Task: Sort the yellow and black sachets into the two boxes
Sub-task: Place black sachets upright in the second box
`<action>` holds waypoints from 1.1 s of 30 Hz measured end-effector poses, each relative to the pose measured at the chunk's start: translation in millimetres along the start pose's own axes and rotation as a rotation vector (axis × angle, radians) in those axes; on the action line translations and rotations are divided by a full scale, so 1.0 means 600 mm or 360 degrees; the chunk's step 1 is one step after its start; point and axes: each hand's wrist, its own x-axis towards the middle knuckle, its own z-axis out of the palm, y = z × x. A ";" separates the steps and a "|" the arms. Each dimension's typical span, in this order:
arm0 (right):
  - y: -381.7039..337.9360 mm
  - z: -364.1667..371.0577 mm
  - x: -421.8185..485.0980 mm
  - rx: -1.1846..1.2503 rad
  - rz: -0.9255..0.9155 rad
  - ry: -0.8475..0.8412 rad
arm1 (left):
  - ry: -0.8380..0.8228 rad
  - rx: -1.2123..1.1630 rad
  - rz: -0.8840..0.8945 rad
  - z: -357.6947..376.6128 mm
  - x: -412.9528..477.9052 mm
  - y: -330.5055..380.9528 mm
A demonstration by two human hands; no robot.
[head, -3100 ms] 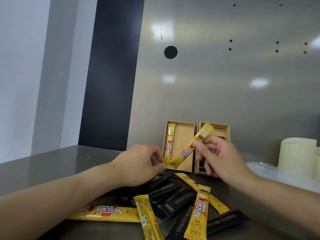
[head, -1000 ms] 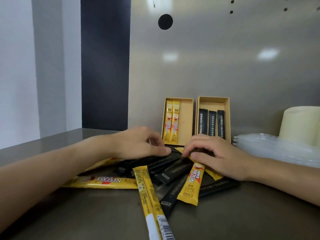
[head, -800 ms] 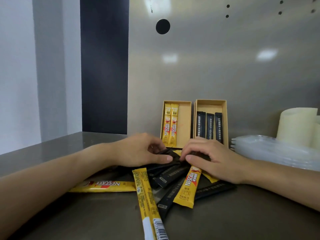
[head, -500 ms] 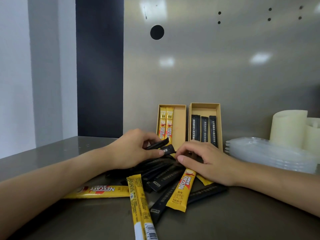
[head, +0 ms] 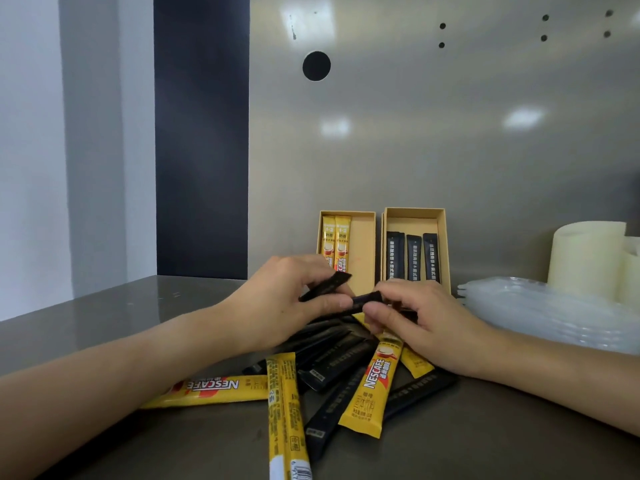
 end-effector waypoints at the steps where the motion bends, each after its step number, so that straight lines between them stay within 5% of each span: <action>1: 0.003 0.000 -0.001 0.0058 0.0031 0.0048 | 0.0005 -0.0049 -0.0059 0.000 0.000 0.001; 7: 0.011 -0.011 0.004 0.0540 0.0322 0.0283 | 0.0215 -0.0264 -0.0421 -0.011 0.006 -0.026; 18: 0.024 -0.007 0.010 0.0562 0.0442 0.0324 | 0.0142 -0.0578 -0.0456 -0.012 0.007 -0.016; 33: 0.023 -0.058 0.036 0.0500 0.0402 0.0533 | 0.0068 -0.0147 -0.0435 -0.012 0.003 -0.025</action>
